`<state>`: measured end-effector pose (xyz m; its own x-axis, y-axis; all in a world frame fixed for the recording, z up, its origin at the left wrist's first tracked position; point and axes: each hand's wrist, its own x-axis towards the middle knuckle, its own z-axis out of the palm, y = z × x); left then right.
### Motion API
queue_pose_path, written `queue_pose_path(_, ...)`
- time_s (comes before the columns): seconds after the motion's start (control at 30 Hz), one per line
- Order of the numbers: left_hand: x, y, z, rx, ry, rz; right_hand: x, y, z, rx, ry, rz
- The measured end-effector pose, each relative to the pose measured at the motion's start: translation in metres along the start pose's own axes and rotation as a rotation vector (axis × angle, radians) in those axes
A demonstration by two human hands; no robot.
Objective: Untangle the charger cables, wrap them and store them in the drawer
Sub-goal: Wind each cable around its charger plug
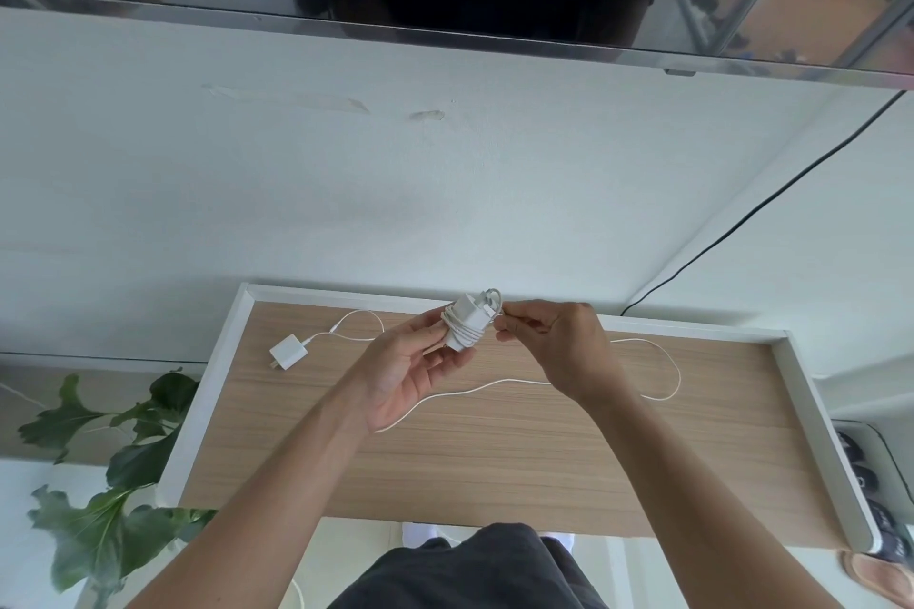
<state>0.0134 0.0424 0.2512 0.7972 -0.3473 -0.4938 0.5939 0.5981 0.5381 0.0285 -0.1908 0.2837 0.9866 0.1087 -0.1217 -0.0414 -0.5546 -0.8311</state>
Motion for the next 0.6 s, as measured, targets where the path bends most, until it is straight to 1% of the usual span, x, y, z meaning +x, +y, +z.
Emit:
queue_pose_path(0.17, -0.002, 0.002, 0.002, -0.025, -0.002, -0.010, -0.006, 0.001, 0.004, -0.006, 0.051, -0.074)
queue_pose_path(0.33, -0.006, 0.003, 0.004, -0.014, -0.036, -0.074, -0.007, 0.000, 0.003, 0.029, 0.101, -0.156)
queue_pose_path(0.47, -0.002, 0.000, 0.003, -0.008, -0.015, -0.047, -0.009, -0.009, 0.003, -0.006, 0.045, -0.079)
queue_pose_path(0.6, 0.003, -0.005, 0.003, -0.006, 0.044, 0.042, -0.014, -0.015, 0.007, 0.134, -0.035, -0.063)
